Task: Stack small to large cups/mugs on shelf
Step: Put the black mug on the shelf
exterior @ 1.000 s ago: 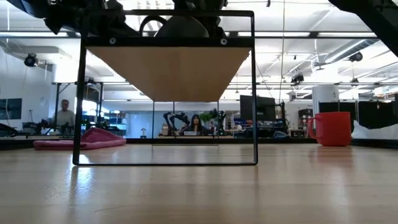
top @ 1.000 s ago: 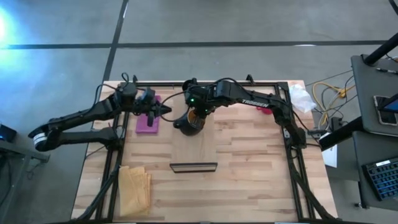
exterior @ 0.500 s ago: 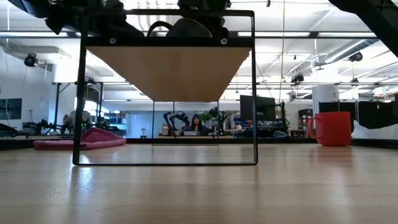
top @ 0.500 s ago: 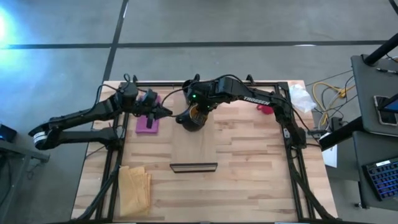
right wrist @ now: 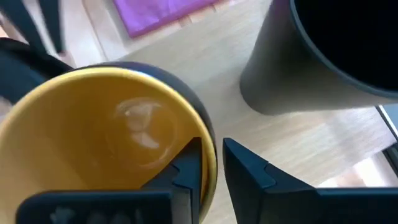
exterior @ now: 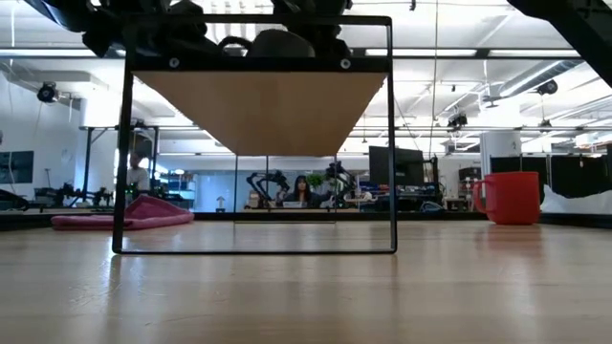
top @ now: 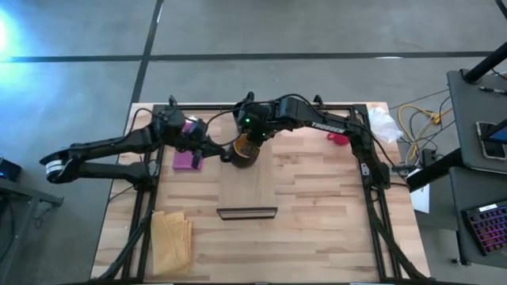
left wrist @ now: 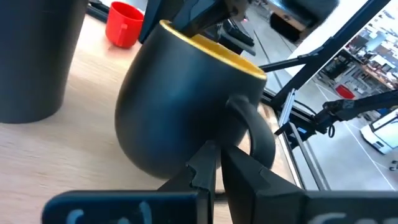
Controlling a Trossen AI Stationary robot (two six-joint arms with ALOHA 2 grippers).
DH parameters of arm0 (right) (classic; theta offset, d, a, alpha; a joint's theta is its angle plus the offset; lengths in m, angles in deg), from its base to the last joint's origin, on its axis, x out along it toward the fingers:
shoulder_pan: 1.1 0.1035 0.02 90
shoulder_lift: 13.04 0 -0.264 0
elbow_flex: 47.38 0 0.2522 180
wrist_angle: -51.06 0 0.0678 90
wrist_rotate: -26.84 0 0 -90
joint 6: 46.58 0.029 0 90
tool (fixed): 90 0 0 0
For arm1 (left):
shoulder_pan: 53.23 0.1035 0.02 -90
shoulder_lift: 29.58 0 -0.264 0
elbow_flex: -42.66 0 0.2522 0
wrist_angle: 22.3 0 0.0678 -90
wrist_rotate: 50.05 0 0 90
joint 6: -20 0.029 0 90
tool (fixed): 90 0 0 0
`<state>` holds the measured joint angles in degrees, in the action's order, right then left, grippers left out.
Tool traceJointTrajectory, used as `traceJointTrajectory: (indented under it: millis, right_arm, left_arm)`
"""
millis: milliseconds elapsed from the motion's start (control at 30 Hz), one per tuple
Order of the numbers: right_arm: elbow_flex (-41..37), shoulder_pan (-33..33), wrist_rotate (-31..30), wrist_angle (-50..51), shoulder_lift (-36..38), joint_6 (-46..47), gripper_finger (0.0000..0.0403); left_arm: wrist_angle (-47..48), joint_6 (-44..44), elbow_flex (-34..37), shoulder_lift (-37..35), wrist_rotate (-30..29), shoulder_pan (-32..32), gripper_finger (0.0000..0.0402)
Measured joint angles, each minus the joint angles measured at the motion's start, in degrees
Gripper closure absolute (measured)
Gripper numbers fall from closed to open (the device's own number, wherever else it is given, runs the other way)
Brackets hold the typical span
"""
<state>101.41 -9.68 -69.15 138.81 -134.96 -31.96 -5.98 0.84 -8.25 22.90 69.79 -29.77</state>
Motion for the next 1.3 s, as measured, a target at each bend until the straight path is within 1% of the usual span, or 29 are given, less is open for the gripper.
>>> traceJointTrajectory:
  millis: [167, 467, 833, 967, 1133, 1300]
  right_arm:
    - [0.01, 0.04, 0.19, -0.02, 0.34, 0.07, 0.0345]
    - [0.01, 0.06, 0.17, 0.27, 0.82, 1.92, 0.0344]
    - [-0.02, 0.04, -0.06, -0.16, 3.89, 3.10, 0.0344]
    - [-0.02, 0.04, -0.08, -0.21, 5.17, 3.96, 0.0344]
    - [-0.02, 0.04, -0.08, 2.59, 5.75, 5.46, 0.0344]
    - [-0.06, 0.07, -0.08, 5.57, 5.75, 7.05, 0.0344]
  left_arm:
    - [-0.15, 0.25, 0.00, 1.23, -0.11, 0.00, 0.0391]
    - [-0.19, 2.01, 0.00, 1.28, -0.57, 0.04, 0.0391]
    - [-0.10, 2.12, 0.77, 3.25, -0.70, 0.04, 0.0391]
    - [-0.54, 3.49, 0.76, 4.32, -1.13, 0.02, 0.0391]
    - [-1.16, 4.93, 0.76, 5.36, -3.15, 0.04, 0.0391]
    - [-3.63, 5.11, 0.76, 6.37, -3.38, 0.04, 0.0391]
